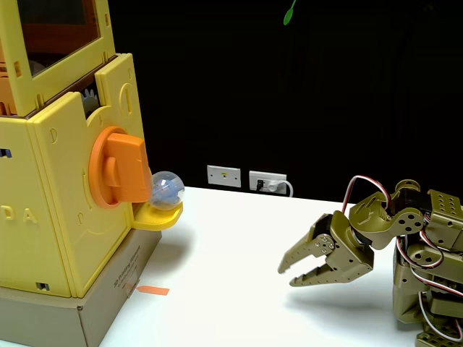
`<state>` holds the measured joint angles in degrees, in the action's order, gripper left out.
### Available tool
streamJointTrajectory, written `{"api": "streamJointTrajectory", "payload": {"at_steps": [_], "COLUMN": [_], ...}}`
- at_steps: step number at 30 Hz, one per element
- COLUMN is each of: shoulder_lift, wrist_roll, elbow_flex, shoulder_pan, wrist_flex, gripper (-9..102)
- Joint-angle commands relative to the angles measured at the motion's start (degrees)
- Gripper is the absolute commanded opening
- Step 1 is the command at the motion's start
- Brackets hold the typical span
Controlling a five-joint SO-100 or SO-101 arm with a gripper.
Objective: Turn the button of vending machine.
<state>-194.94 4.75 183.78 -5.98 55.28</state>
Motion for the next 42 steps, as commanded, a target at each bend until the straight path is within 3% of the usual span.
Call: {"api": "streamJointTrajectory", "payload": {"at_steps": [1,7,23,42], "shoulder_lift": [-8.2,-8.2,-8.5,-8.4], "wrist_roll": [0.9,-2.0,-2.2,-2.7], "elbow_flex": [0.1,0.3,4.1,4.1], "shoulder_pan": [0.8,0.9,2.6,3.4], "wrist_flex": [3.4,8.2,3.5,3.5], "gripper": [1,0,0,-1]}}
